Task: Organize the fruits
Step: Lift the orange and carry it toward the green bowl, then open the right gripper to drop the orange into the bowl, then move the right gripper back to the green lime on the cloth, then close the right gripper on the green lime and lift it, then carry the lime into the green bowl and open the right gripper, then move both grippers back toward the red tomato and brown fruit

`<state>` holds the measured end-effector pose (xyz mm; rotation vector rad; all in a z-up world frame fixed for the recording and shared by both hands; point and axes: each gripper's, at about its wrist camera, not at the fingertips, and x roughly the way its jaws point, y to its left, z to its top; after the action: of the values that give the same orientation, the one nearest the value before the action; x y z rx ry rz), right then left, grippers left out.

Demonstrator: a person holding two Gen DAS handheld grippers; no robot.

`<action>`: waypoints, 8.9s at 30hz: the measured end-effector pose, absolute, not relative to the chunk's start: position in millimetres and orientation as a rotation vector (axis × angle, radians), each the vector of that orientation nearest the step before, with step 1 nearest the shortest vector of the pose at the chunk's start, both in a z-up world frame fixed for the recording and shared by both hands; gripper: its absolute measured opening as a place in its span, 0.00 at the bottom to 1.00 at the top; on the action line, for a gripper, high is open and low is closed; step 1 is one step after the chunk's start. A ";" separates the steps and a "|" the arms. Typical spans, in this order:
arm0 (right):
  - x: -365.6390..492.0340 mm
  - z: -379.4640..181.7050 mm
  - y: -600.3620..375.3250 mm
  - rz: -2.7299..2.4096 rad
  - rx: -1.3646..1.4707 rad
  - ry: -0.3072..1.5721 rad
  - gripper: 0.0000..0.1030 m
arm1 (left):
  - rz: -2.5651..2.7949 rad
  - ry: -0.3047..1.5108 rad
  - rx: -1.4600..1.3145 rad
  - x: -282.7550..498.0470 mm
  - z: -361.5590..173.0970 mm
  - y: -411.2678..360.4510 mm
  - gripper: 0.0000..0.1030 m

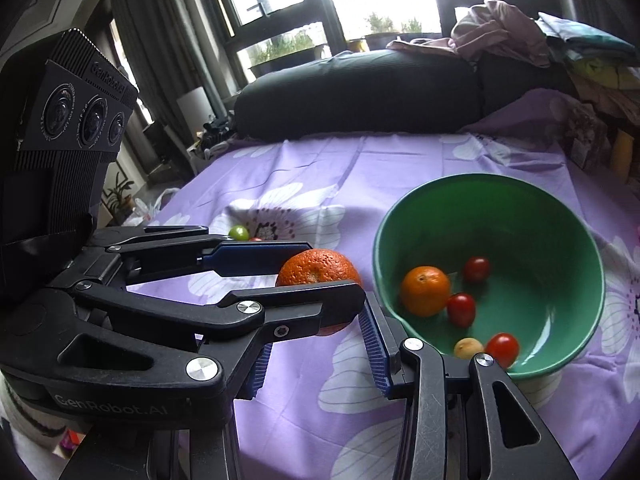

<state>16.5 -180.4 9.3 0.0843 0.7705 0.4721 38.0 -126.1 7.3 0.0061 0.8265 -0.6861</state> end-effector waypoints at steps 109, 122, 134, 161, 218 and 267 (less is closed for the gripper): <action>64.9 -26.8 -44.9 0.708 -0.129 0.952 0.46 | -0.304 0.841 -0.340 39.0 -34.0 100.1 0.79; 123.2 -42.9 8.5 0.780 -0.146 0.934 0.46 | -0.352 0.930 -0.398 95.1 -48.1 107.9 0.64; 149.9 -59.8 25.7 0.768 -0.174 0.968 0.46 | -0.325 1.030 -0.477 122.5 -71.1 116.6 0.49; 131.0 -49.6 15.0 0.768 -0.165 0.928 0.37 | -0.330 0.938 -0.376 90.9 -43.5 90.7 0.34; 33.0 19.5 -203.6 0.385 0.115 0.719 0.37 | -0.702 0.828 -0.035 52.3 16.5 -144.8 0.34; 24.6 13.8 -203.2 0.324 0.008 0.795 0.43 | -0.359 0.787 0.039 35.1 4.5 -100.7 0.87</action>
<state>24.6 -203.2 13.8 0.0075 0.7949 0.3235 35.1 -100.7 4.5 0.0388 0.7867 -0.3586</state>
